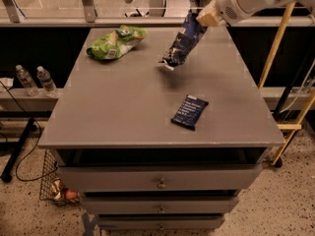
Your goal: Move blue chip bag near rxbar blueberry
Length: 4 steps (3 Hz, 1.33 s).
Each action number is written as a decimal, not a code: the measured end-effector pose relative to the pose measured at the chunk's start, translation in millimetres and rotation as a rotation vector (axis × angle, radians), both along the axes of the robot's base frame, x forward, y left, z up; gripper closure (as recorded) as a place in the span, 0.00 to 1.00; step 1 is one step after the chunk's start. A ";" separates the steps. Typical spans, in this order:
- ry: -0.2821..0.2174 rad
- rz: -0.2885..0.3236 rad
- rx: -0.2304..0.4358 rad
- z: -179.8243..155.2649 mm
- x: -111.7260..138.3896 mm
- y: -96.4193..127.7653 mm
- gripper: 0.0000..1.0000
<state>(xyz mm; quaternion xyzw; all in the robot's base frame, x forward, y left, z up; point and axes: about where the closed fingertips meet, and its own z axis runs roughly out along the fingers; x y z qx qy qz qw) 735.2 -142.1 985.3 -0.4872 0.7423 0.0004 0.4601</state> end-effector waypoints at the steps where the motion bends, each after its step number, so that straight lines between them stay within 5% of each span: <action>1: -0.063 -0.090 -0.008 14.0 -16.4 -8.2 1.00; 2: -0.098 -0.177 -0.034 11.6 -36.1 -15.6 1.00; 4: -0.043 -0.288 -0.031 -14.0 -71.0 -27.4 1.00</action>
Offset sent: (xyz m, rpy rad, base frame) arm -0.0627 -0.0290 0.0043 -0.0713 -0.1313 -0.2903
